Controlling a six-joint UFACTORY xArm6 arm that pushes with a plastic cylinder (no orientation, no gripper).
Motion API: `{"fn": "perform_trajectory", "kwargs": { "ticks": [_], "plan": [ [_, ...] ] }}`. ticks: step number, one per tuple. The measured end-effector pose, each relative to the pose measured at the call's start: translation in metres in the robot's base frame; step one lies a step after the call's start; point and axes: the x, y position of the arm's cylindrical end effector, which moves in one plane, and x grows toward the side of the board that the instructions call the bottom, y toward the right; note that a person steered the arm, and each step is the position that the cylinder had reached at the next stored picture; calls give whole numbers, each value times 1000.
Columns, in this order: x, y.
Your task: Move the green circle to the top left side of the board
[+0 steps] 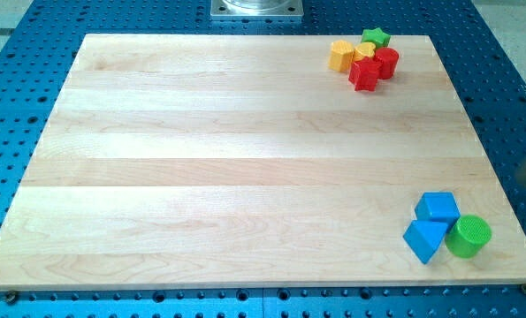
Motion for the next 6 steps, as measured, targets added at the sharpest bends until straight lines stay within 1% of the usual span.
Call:
{"fn": "perform_trajectory", "kwargs": {
  "ticks": [1,2,3,4,5,6],
  "plan": [
    [4,0],
    [26,-34],
    [27,-62],
    [40,-62],
    [42,-93],
    [22,-155]
  ]
}}
